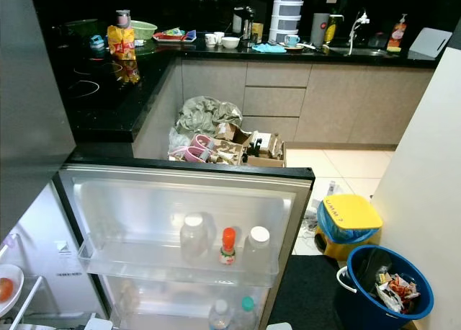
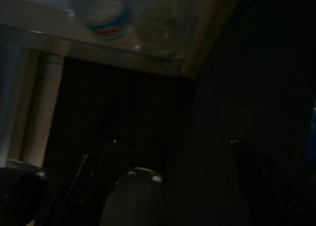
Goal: Restocking fridge
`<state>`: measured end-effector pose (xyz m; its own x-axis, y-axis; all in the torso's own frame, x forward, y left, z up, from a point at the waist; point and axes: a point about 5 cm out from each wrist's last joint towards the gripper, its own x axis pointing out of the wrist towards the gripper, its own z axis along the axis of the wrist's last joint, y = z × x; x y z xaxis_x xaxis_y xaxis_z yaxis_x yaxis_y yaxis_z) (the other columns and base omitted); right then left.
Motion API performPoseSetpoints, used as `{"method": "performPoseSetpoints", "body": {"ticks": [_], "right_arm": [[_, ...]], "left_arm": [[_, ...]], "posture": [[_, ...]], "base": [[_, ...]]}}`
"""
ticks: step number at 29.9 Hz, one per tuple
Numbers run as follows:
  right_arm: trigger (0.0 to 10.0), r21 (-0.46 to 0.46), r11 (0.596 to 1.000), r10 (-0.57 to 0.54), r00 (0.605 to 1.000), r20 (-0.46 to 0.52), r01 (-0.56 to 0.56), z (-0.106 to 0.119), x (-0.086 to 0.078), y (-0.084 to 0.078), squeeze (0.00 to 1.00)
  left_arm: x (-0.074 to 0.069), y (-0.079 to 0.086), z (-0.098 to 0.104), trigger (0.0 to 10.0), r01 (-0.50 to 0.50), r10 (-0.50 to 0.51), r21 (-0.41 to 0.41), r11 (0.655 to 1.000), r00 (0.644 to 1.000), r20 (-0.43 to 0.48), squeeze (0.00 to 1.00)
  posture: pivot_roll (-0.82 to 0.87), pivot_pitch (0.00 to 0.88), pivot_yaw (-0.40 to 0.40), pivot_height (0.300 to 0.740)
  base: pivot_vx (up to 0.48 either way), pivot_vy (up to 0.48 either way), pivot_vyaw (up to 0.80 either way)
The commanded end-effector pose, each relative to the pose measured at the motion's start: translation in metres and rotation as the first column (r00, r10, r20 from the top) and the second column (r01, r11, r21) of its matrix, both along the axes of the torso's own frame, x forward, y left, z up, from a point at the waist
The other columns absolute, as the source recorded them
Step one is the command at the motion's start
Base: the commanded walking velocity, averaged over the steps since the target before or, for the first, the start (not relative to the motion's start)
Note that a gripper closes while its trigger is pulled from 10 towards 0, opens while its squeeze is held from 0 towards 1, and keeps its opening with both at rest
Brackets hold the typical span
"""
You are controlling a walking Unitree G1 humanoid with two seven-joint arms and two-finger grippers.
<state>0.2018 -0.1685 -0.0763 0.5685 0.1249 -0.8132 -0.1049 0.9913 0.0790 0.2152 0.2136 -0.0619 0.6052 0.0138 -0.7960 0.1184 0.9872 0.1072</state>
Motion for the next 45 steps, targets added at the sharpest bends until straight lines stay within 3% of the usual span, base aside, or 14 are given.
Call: {"method": "performPoseSetpoints", "body": {"ticks": [1,9,16,36,45], "right_arm": [[10.0,0.002,1.000,-0.014,1.000,-0.004,0.014,-0.001,-0.003,-0.003,0.00],[10.0,-0.004,0.999,0.038,0.999,0.000,-0.038,0.000,-0.002,-0.001,0.00],[10.0,-0.011,0.999,0.042,0.999,0.014,-0.042,0.003,0.003,-0.010,0.00],[10.0,0.012,0.999,0.047,0.998,0.040,-0.047,0.009,0.012,-0.007,0.00],[10.0,0.022,0.999,0.043,0.998,0.052,-0.045,0.011,0.016,-0.005,0.00]], "left_arm": [[-0.004,-0.003,-0.003,10.0,-0.007,0.007,-0.008,1.000,1.000,-0.015,0.00],[0.004,0.003,0.003,10.0,-0.030,0.030,0.005,1.000,0.999,0.027,0.00],[0.013,0.004,0.009,10.0,-0.025,0.025,0.003,1.000,0.998,0.059,0.00],[0.019,-0.004,0.012,10.0,-0.023,0.025,-0.016,1.000,0.997,0.076,0.00],[0.023,-0.006,0.015,10.0,-0.034,0.034,0.001,0.999,0.995,0.097,0.00]], "posture": [[-0.07,0.078,-0.019,0.740],[-0.07,0.079,-0.030,0.740],[-0.07,0.073,-0.035,0.740],[-0.08,0.076,-0.026,0.740],[-0.08,0.075,-0.024,0.740]], "base": [[0.000,-0.296,0.00],[0.000,-0.294,0.00],[0.000,-0.290,0.00],[0.000,-0.288,0.00],[0.000,0.000,0.00]]}}
